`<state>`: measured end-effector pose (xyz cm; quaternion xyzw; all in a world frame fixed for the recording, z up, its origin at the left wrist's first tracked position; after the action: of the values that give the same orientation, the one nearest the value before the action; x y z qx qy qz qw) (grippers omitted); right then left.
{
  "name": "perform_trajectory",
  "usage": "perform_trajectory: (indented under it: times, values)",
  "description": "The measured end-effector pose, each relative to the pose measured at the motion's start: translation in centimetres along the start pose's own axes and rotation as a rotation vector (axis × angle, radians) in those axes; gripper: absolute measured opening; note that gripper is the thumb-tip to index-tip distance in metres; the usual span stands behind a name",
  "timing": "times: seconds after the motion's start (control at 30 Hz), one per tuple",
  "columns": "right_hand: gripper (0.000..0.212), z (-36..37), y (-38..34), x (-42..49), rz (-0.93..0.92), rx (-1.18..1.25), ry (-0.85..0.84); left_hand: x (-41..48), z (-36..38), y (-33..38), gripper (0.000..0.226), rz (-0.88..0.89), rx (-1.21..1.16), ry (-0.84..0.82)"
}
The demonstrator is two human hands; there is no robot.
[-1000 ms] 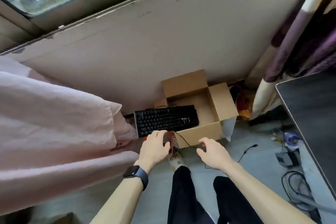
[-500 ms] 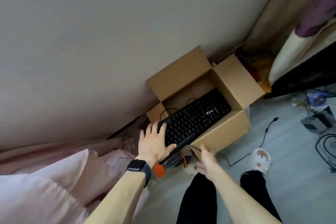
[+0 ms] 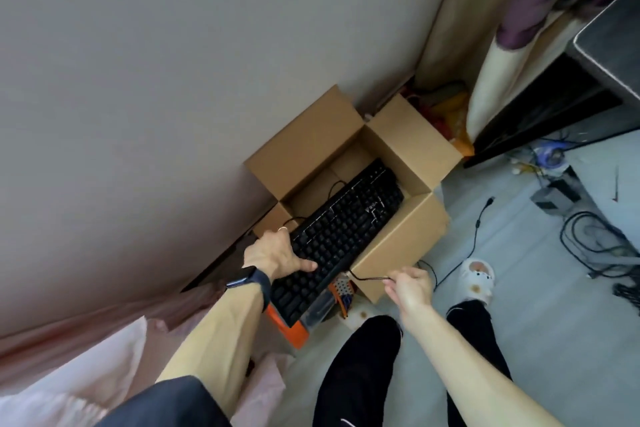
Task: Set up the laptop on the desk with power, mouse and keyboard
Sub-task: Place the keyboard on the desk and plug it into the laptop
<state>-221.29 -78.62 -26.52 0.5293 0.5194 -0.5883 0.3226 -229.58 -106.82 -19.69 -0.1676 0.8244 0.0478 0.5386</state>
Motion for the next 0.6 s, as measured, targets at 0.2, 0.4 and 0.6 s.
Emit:
perform_trajectory:
  times: [0.2,0.4,0.6]
  values:
    - [0.051,-4.1,-6.3,-9.2,-0.107,0.254,-0.093,-7.6,-7.2,0.4,0.066,0.084,0.138,0.135]
    - [0.021,-7.2,-11.4,-18.5,-0.042,0.441,-0.182,-17.5,-8.1,-2.4,0.067,0.065,-0.225,0.144]
    - [0.032,-14.1,-19.2,-25.2,-0.183,0.393,-0.416,-26.5,-8.6,0.4,0.056,0.179,-0.361,0.32]
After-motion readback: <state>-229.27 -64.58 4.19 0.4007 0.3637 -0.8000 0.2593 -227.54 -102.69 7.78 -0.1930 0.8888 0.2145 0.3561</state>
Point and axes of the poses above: each hand's wrist, its own x-axis towards the middle knuckle, its own z-axis out of the palm, y = z × x, the point moved 7 cm from there along x, towards the middle knuckle, and after that the axes turned 8 degrees about -y, right-handed, at the moved point
